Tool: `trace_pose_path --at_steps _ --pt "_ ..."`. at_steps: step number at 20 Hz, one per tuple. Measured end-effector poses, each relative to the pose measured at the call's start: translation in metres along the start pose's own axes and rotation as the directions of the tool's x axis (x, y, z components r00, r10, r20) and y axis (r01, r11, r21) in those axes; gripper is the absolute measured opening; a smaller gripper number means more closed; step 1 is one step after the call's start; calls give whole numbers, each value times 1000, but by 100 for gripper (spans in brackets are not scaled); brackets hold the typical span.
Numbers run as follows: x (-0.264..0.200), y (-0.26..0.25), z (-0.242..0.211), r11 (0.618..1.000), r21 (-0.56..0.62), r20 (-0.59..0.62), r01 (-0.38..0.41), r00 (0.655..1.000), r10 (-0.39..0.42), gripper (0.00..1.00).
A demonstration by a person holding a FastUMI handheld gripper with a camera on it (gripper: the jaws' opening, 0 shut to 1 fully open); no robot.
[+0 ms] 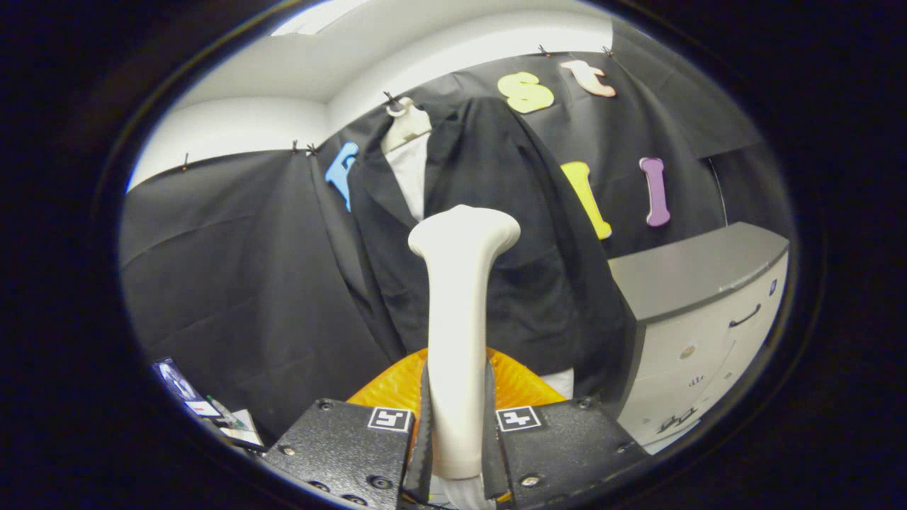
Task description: Iron the clothes twice with a garment steamer, once on the left side and once on the right side.
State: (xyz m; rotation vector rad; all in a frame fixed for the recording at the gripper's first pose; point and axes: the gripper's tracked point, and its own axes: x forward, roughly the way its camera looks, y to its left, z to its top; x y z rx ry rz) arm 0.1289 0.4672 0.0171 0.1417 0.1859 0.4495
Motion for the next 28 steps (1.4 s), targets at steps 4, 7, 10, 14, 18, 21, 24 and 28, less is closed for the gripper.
trace_pose_path --at_steps 4,7,10,14,18,21,24,28 --pt "-1 29 37 999 -47 99 -17 995 21 31" --pt "3 52 60 995 -80 154 -62 985 74 31" --pt "12 73 81 991 -103 217 -82 971 103 31" --pt "27 104 108 978 -173 303 -113 939 162 30" --pt "55 126 126 967 -213 336 -140 919 207 30" --pt "77 140 136 959 -242 352 -149 907 229 30" --pt "102 150 144 953 -272 368 -135 900 233 30" --pt "133 159 144 948 -297 368 -117 902 226 31"
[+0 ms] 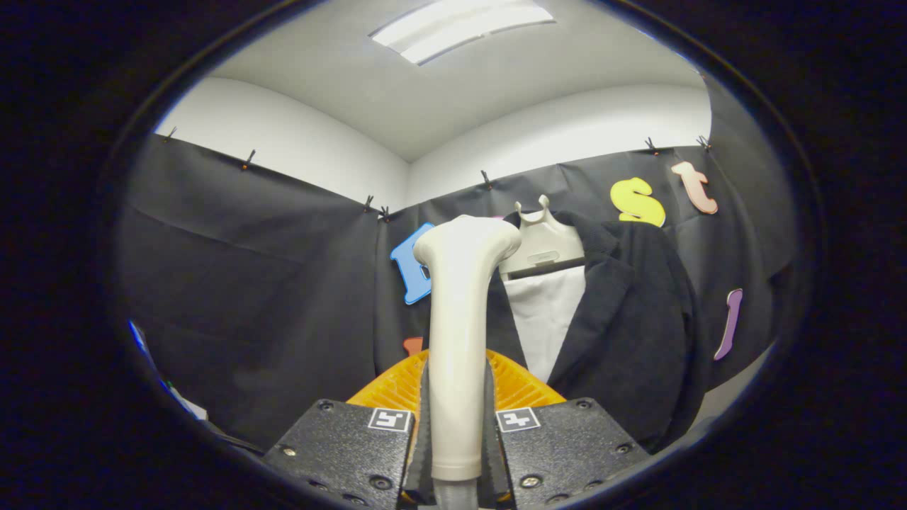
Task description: Iron the clothes twice with a garment steamer, once on the left side and once on the right side.
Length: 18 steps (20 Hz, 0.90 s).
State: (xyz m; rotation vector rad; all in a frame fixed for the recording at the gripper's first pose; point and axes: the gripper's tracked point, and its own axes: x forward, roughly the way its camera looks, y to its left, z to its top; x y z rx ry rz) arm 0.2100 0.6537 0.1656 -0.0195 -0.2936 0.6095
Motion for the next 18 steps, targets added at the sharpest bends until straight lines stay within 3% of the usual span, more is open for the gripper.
trace_pose_path --at_steps 7,18 --pt "45 -1 -22 999 -14 -38 37 999 -37 31" --pt "18 -6 -72 998 -30 -138 63 988 -66 30"
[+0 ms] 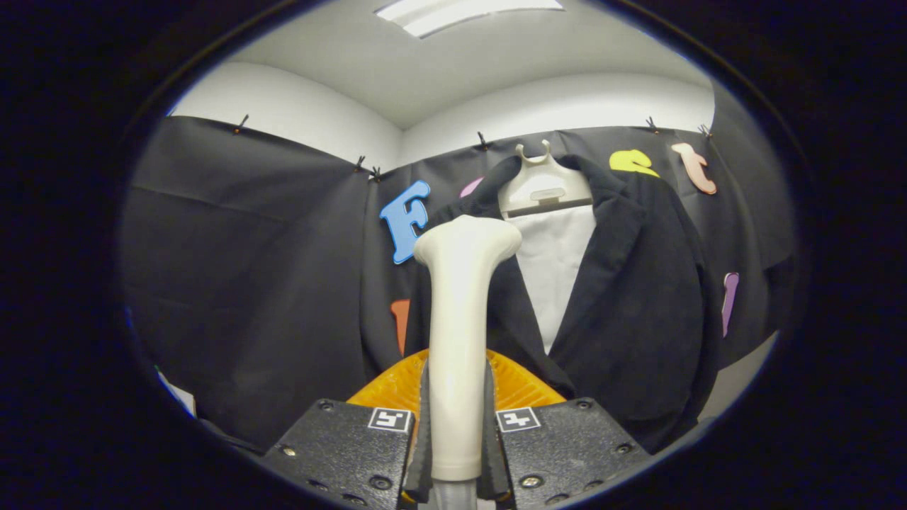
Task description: Iron the clothes twice with a garment steamer, once on the left side and once on the right side.
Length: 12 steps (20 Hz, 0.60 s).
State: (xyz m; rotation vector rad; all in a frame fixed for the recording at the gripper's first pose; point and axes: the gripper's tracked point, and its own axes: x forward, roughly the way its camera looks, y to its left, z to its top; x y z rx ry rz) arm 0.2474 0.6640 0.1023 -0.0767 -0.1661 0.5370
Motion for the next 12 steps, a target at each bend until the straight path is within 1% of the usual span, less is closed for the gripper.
trace_pose_path --at_steps 12 --pt "-26 -9 -46 1000 -13 -98 16 995 -17 31"
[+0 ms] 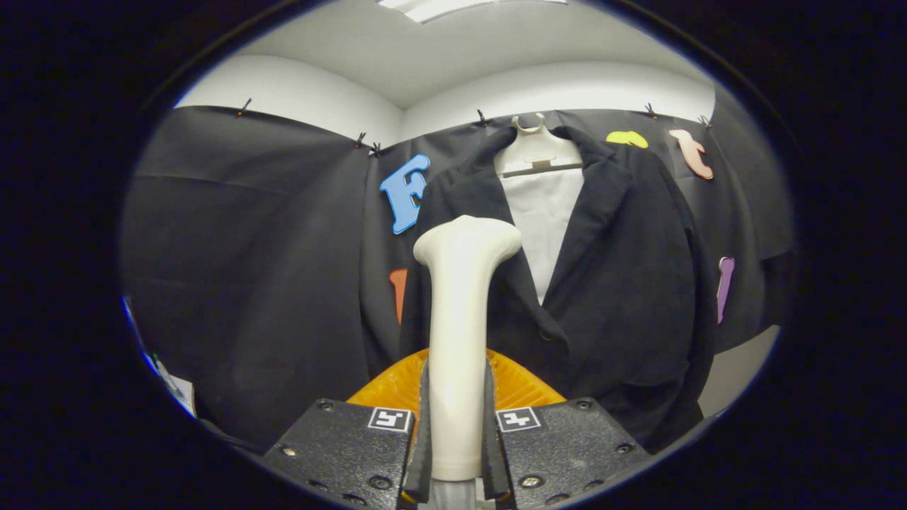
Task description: Iron the clothes twice with a garment steamer, once on the left side and once on the right side.
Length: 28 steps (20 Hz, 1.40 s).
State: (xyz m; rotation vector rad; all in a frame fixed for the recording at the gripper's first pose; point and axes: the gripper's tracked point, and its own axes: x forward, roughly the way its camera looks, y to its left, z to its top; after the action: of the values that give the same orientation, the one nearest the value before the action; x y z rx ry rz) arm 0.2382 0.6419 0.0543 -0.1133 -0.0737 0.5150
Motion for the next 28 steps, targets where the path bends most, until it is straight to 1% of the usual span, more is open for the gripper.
trace_pose_path --at_steps 3,6,15,28 --pt "-5 -1 -15 1000 13 -25 -2 1000 3 31" --pt "-9 -6 -29 1000 7 -51 19 999 -18 31" --pt "-25 -9 -57 999 5 -100 43 994 -43 31" --pt "-48 -14 -108 998 -11 -202 65 977 -66 31"
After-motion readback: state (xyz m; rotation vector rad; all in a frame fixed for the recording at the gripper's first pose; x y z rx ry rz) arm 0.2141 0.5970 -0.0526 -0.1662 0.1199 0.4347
